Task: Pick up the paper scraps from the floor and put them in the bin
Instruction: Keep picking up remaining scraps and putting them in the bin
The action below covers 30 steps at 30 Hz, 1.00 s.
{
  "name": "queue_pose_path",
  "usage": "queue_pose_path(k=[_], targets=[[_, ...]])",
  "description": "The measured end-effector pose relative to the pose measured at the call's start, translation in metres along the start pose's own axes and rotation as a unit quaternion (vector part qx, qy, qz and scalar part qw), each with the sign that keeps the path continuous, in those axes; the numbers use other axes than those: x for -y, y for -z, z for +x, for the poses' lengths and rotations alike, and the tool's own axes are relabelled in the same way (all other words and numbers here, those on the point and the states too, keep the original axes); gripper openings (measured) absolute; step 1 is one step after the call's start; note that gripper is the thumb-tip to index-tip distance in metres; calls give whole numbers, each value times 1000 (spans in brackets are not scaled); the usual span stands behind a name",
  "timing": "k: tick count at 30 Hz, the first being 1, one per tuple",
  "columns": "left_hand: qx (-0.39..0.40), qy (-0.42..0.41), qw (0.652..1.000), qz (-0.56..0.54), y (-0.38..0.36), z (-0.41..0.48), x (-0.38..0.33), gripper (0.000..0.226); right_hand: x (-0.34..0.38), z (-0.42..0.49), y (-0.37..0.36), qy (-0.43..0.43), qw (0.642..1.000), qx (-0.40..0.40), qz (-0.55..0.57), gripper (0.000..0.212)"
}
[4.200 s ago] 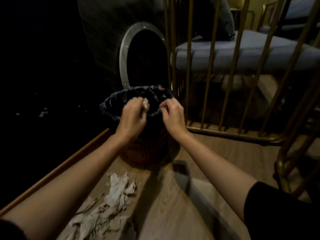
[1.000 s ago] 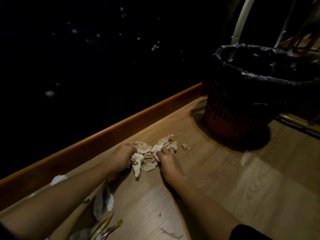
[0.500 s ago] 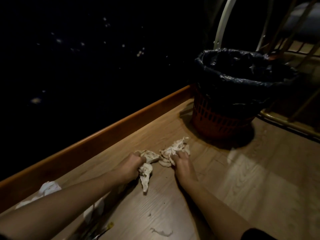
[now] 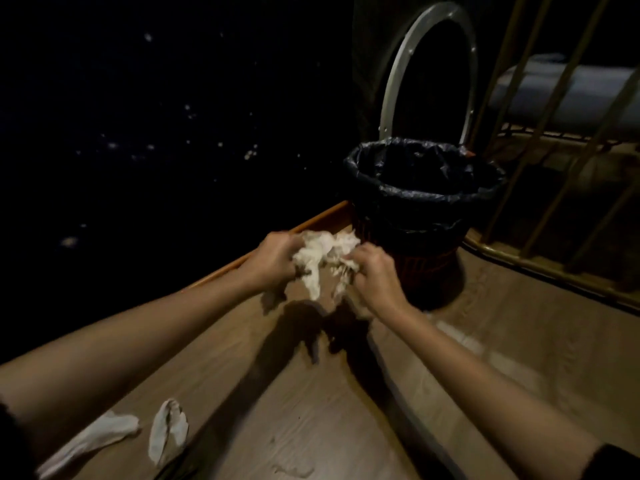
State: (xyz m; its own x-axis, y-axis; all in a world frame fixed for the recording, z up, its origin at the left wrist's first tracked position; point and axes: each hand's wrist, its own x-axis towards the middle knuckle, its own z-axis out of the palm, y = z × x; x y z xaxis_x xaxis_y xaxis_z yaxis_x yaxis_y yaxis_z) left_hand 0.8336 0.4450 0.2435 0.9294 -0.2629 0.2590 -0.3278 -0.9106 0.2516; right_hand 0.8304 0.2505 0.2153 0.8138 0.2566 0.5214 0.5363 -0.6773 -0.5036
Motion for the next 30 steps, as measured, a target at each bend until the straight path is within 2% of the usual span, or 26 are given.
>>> queue_pose_path(k=[3, 7, 11, 13, 15, 16, 17, 19, 21, 23, 26, 28, 30], targets=[[-72, -39, 996, -27, 48, 60, -44, 13, 12, 52, 56, 20, 998, -53, -9, 33], [-62, -21, 997, -28, 87, 129, -93, 13, 3, 111, 109, -23, 996, -75, -34, 25], [-54, 19, 997, -60, 90, 181, -125, 31, -24, 139, 141, -113, 990, -87, -8, 22], [-16, 37, 995, -95, 81, 199, -129, 54, -42, 144, 148, -138, 988, -65, 16, 24], [33, 45, 993, -107, 69, 208, -130, 76, -59, 142, 150, -172, 984, 3, 39, 39], [43, 47, 993, -101, 63, 209, -128, 79, -67, 139, 150, -192, 980, 34, 39, 46], [33, 41, 994, -91, 57, 207, -127, 75, -75, 136, 149, -208, 976, 53, 26, 50], [-45, 10, 996, -80, 53, 195, -123, 53, -85, 129, 147, -219, 974, 58, -3, 47], [-111, -12, 991, -80, 54, 172, -118, 35, -85, 119, 143, -187, 981, 34, -30, 34], [-134, -55, 988, -42, 56, 142, -108, 28, -74, 105, 136, -106, 991, -13, -75, 25], [-69, -129, 989, 30, 59, 86, -82, 24, -43, 76, 118, 26, 993, -56, -96, 21], [0, -136, 988, 76, 61, 40, -62, 26, -24, 55, 95, 72, 996, -23, -57, 19], [46, -107, 988, 101, 62, -9, -40, 29, -6, 33, 64, 94, 995, 28, -10, 18]])
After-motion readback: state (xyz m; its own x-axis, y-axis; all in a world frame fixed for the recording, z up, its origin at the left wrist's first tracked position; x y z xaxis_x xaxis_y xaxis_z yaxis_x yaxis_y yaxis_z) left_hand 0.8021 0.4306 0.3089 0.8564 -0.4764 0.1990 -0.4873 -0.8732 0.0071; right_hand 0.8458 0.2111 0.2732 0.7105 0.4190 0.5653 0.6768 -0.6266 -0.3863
